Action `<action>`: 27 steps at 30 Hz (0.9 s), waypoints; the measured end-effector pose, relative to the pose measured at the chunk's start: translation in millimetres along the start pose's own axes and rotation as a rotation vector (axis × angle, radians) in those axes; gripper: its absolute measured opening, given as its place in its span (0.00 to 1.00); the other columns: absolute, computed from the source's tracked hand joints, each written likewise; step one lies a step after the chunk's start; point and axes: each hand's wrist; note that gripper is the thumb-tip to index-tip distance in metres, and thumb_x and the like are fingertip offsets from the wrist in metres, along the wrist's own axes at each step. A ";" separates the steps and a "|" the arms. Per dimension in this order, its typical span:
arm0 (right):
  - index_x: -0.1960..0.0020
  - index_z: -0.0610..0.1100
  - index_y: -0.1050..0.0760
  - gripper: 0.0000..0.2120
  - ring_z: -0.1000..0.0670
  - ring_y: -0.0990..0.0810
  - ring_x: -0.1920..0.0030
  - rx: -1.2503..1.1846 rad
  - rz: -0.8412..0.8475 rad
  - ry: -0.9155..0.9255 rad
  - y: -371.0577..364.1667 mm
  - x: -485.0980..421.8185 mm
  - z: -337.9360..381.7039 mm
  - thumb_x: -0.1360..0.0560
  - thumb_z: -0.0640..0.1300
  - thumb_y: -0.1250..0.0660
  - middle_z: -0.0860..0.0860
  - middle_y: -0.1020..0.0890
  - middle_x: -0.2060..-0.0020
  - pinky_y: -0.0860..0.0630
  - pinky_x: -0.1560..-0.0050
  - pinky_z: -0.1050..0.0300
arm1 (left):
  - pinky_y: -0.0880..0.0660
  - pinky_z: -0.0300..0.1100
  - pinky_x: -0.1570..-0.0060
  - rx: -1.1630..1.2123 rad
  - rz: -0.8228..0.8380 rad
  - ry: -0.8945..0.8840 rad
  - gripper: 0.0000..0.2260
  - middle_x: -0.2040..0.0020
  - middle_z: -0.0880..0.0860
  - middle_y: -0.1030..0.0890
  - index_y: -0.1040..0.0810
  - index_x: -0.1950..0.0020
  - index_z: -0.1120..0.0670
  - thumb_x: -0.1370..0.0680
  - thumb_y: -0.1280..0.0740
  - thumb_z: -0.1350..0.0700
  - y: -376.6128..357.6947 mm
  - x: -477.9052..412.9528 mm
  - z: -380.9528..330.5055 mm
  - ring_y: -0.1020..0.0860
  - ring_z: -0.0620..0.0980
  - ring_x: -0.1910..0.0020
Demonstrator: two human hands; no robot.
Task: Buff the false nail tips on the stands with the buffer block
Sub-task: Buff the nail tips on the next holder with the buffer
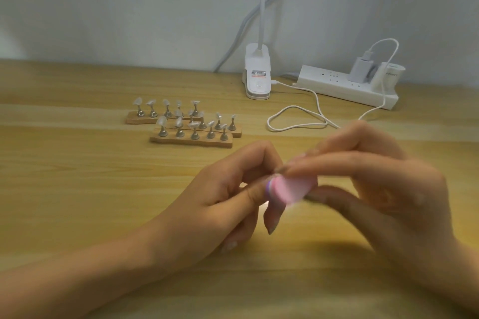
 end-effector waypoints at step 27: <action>0.48 0.52 0.18 0.08 0.47 0.20 0.52 -0.027 -0.015 -0.012 -0.5 -2.2 -4.4 0.25 0.43 0.30 0.48 0.22 0.54 0.23 0.51 0.50 | 0.38 0.30 0.77 -0.003 0.013 -0.012 0.06 0.66 0.49 0.23 0.28 0.53 0.53 0.20 0.40 0.52 0.7 -1.0 1.2 0.36 0.42 0.81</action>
Point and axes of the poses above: each hand's wrist, its own x-axis away from the middle knuckle, its own y-axis out of the back of the hand, z = x × y
